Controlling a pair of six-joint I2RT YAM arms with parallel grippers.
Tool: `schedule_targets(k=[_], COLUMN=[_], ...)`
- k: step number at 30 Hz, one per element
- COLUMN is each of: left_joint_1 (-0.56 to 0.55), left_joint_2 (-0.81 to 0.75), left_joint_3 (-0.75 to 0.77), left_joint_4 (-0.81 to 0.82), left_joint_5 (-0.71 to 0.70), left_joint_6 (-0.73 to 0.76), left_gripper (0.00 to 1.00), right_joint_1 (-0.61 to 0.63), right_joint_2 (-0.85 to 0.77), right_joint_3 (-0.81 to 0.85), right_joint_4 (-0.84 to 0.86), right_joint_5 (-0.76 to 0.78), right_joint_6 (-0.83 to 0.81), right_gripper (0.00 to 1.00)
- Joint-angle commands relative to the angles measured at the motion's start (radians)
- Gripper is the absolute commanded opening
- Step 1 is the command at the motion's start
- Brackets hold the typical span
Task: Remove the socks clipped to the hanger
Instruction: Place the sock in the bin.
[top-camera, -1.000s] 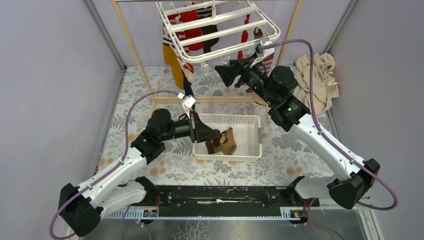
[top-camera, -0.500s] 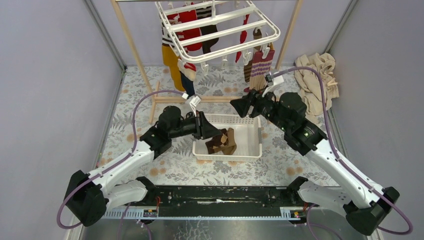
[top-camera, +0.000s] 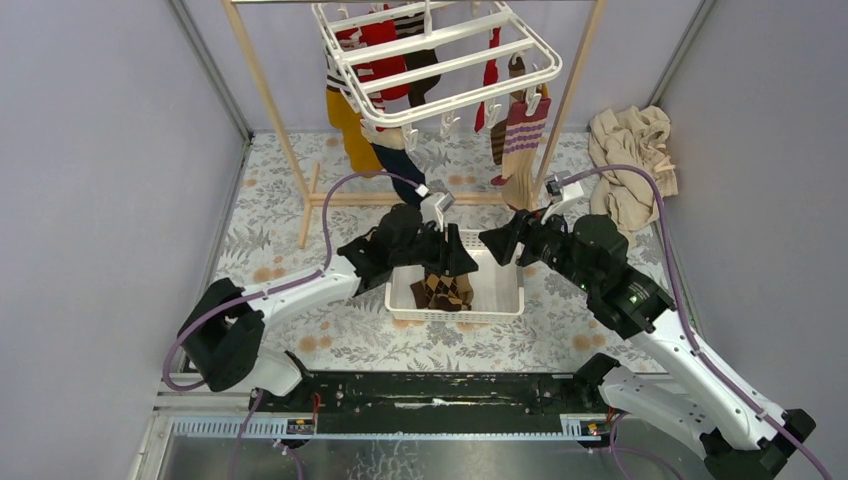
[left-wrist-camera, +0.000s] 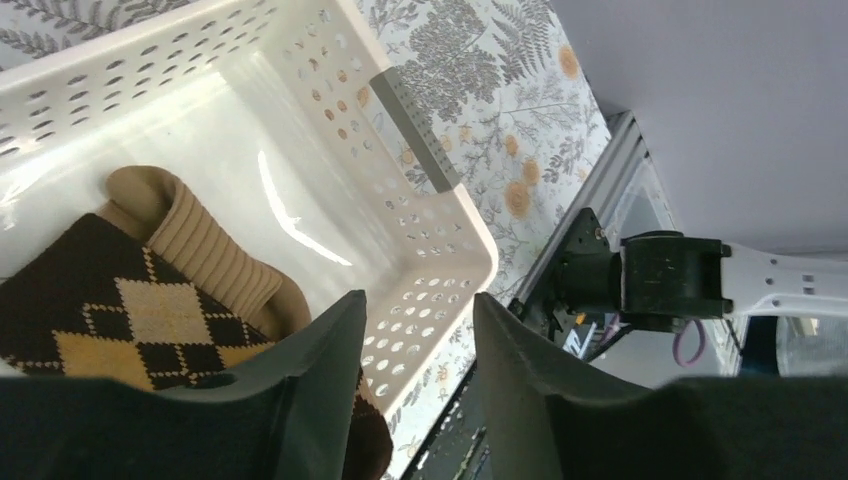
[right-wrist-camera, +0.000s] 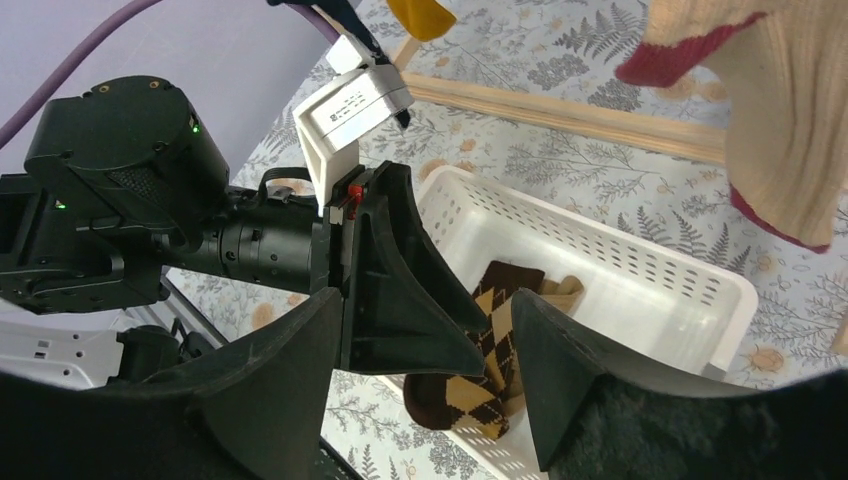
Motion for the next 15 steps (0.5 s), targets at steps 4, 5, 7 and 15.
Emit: schedule_targets(k=[4, 5, 7, 15], left_joint_1=[-0.037, -0.043, -0.051, -0.080], left_joint_2=[-0.005, -0.017, -0.044, -0.258], left_joint_3=[0.040, 0.038, 0.032, -0.056], left_joint_4=[0.001, -0.011, -0.033, -0.101], left_joint_5=[-0.116, -0.130, -0.147, -0.264], left_joint_6=[0.044, 0.047, 0.048, 0.002], left_gripper=[0.76, 0.91, 0.99, 0.99], right_joint_1=[-0.005, -0.006, -0.006, -0.024], right_joint_2=[-0.049, -0.053, -0.059, -0.064], right_joint_3=[-0.013, -0.016, -0.024, -0.054], right_joint_4=[-0.048, -0.049, -0.048, -0.001], right_joint_5=[0.094, 0.105, 0.123, 0.228], right_joint_6=[-0.009, -0.008, -0.003, -0.017], right_gripper=[0.71, 0.71, 0.71, 0.71])
